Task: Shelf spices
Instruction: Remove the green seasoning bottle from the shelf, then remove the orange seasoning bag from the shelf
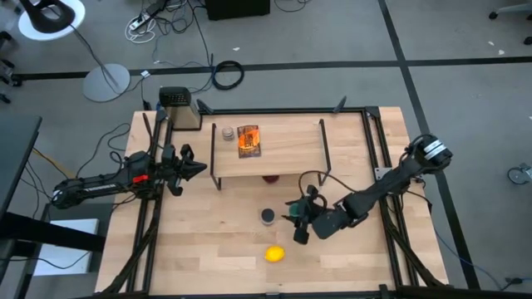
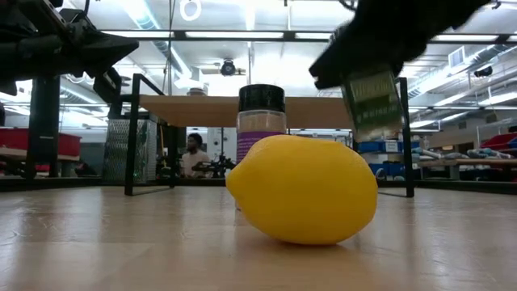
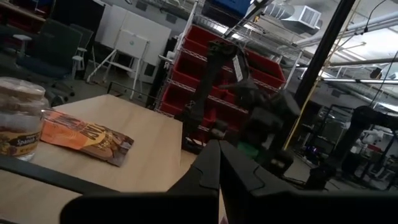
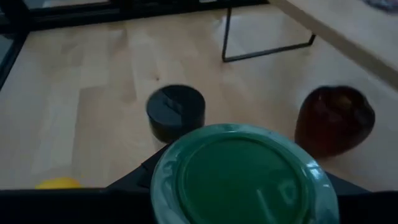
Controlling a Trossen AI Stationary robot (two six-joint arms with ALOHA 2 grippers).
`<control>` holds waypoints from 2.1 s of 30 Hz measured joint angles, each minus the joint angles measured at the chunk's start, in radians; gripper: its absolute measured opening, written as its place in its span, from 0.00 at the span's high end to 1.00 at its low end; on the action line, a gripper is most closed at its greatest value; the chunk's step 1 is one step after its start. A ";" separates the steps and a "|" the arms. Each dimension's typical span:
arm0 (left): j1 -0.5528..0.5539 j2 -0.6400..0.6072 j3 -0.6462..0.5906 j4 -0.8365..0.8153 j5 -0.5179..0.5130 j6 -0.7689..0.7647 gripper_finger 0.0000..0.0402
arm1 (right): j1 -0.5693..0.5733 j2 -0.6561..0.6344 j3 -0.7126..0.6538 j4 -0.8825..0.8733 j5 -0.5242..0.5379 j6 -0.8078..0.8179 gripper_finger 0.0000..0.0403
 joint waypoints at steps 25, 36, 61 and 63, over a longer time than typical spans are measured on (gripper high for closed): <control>0.000 0.000 0.000 -0.004 0.000 -0.005 0.98 | -0.006 0.133 -0.247 0.558 -0.028 0.066 0.51; 0.000 0.000 0.000 -0.007 0.000 -0.004 0.98 | -0.022 0.125 -0.247 0.700 -0.029 -0.031 0.22; 0.000 0.000 0.000 0.006 0.000 -0.002 0.98 | -0.220 -0.138 -0.101 0.694 0.006 -0.568 0.24; 0.000 0.000 0.000 0.005 0.000 -0.003 0.98 | -0.275 -0.131 -0.052 0.604 0.006 -0.542 0.24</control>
